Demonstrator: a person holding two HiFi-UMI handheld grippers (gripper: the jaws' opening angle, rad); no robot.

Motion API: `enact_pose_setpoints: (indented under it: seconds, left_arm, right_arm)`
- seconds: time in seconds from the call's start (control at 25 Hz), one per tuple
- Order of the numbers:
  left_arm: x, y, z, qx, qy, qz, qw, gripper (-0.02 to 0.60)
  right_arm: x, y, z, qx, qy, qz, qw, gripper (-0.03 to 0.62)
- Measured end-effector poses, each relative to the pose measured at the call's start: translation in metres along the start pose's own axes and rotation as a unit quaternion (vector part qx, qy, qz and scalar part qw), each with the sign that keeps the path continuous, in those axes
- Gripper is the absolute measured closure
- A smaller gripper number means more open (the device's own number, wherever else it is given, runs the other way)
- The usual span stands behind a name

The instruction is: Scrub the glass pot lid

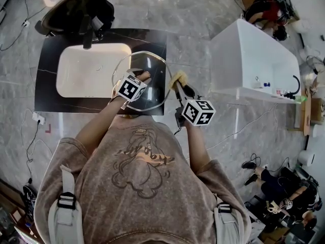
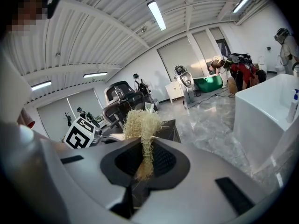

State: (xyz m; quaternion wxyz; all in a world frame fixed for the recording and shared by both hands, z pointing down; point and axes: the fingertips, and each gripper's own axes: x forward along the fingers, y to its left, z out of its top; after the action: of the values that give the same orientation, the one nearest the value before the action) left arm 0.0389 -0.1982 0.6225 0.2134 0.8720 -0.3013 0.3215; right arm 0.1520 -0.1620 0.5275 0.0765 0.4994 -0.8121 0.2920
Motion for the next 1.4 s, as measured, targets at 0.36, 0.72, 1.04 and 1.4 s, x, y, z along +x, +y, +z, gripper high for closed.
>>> enact_pose_setpoints:
  seconds: [0.36,0.72,1.04,1.4]
  left_arm:
    - [-0.056,-0.011,0.052,-0.017,-0.099,0.007,0.9949,0.565]
    - [-0.141,-0.024,0.095,-0.004,-0.22,0.003,0.9754,0.565]
    - [-0.184,-0.02,0.1,0.007,-0.288,0.039,0.957,0.565]
    - [-0.18,-0.023,0.097,-0.003,-0.285,0.036,0.9578,0.565]
  right_arm:
    - [-0.001,0.017,0.006,-0.011,-0.001,0.017,1.0,0.553]
    - [-0.021,0.068,0.048,-0.098,-0.063,0.047,0.992,0.553]
    - [-0.035,0.089,0.073,-0.127,-0.101,0.071,0.984,0.553]
    - [-0.033,0.092,0.07,-0.137,-0.095,0.084,0.982,0.553]
